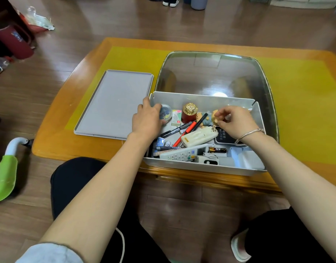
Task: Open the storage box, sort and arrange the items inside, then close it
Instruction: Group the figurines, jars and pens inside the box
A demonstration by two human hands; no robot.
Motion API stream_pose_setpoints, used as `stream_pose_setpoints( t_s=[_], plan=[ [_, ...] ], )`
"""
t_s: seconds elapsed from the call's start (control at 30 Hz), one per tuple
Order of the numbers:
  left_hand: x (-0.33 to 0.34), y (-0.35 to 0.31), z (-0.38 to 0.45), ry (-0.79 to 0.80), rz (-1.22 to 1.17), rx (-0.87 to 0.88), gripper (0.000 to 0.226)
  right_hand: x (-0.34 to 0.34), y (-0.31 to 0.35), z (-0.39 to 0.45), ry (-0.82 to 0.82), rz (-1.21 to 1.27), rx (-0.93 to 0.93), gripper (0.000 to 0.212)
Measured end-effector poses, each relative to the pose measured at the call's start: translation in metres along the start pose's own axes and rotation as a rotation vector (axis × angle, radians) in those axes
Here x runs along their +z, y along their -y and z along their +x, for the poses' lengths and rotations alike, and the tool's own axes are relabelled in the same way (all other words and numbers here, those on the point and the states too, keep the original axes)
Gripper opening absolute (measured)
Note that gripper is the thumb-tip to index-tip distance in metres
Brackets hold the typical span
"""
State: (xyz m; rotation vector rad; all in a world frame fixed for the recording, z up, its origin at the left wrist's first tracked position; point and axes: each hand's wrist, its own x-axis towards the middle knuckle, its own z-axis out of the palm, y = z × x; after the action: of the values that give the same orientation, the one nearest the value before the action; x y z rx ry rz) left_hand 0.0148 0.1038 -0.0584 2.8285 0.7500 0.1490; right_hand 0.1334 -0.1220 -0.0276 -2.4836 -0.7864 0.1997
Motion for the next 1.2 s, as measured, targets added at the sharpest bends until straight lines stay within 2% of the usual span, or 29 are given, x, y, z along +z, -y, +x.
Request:
stream_pose_setpoints(
  t_s=[0.2,0.4,0.57,0.8,0.93,1.1,1.2],
  plan=[
    [-0.001,-0.001,0.005,0.017,-0.007,-0.017,0.037,0.015,0.004,0.020,0.013,-0.345,-0.145,0.032],
    [-0.003,-0.001,0.003,0.011,0.003,-0.017,0.036,0.024,0.007,0.030,0.073,-0.462,-0.187,0.037],
    [-0.007,-0.003,-0.001,0.002,-0.039,-0.001,0.050,0.019,0.006,0.029,0.072,-0.407,-0.193,0.023],
    [-0.007,0.001,-0.022,-0.040,-0.138,-0.049,0.078,-0.002,-0.005,0.005,-0.043,-0.277,-0.197,0.019],
    [-0.005,0.006,-0.037,-0.003,-0.107,-0.107,0.079,-0.006,-0.010,-0.004,-0.071,-0.205,-0.167,0.019],
    [-0.003,0.009,-0.049,-0.033,-0.083,-0.112,0.077,0.008,0.001,0.000,-0.003,-0.202,-0.134,0.023],
    [-0.004,0.010,-0.045,-0.049,-0.085,-0.106,0.076,0.011,0.006,0.002,0.036,-0.175,-0.114,0.032]
  ],
)
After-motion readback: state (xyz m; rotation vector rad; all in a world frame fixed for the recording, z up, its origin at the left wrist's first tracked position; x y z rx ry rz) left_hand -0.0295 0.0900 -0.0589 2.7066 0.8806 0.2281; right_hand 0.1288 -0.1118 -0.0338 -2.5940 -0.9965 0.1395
